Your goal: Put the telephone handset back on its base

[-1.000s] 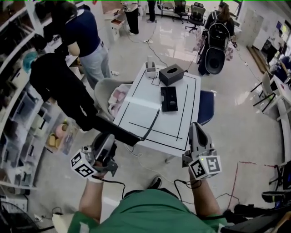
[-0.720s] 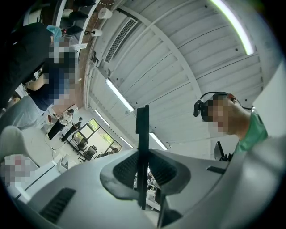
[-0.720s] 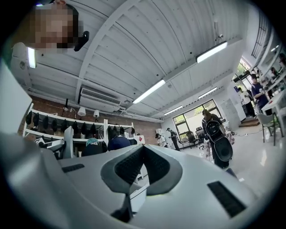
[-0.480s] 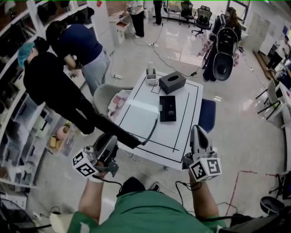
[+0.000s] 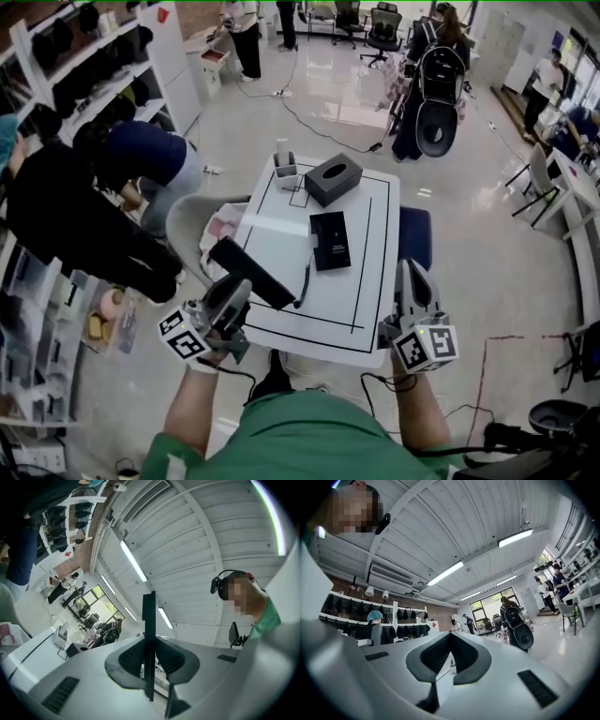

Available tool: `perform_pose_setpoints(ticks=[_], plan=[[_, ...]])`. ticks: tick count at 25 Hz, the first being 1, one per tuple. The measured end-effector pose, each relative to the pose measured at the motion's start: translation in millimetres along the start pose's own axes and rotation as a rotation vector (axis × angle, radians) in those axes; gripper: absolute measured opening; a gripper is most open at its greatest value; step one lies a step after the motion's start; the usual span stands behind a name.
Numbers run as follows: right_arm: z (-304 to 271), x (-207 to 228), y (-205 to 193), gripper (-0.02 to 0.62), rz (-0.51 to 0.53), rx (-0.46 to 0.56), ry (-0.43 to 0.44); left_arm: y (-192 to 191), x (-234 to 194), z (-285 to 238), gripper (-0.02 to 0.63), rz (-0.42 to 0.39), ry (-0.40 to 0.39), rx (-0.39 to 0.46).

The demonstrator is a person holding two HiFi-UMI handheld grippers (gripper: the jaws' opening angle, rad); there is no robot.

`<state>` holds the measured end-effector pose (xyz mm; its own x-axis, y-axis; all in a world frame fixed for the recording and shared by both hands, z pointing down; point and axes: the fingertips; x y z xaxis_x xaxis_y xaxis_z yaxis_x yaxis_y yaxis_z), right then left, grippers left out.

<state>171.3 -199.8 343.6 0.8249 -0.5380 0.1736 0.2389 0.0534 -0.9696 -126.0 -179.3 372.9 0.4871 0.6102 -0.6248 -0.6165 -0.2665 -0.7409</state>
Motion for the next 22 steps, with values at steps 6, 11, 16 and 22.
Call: perform_pose_setpoints(ticks=[6, 11, 16, 22], plan=[[-42.4, 13.0, -14.4, 0.023, 0.007, -0.029, -0.079, -0.5, -51.8, -38.5, 0.081, 0.035, -0.037, -0.085], [-75.5, 23.6, -28.4, 0.023, 0.018, -0.058, -0.133, -3.1, -96.7, -69.9, 0.080, 0.054, -0.064, -0.154], [-85.7, 26.6, -38.2, 0.023, 0.024, -0.092, -0.210, -17.0, -127.3, -95.7, 0.081, 0.097, -0.090, -0.264], [-93.5, 32.7, -55.3, 0.023, 0.017, -0.119, -0.253, -53.7, -158.5, -132.3, 0.081, 0.159, -0.112, -0.383]])
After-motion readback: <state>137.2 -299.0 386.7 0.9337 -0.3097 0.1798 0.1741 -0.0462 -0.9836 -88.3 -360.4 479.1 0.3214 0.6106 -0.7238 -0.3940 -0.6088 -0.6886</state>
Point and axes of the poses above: the fingertips, and each gripper's own axes: z backward along the fingers, x to its right, y out of its top, and after that the axes turned 13 degrees about y, right-handed
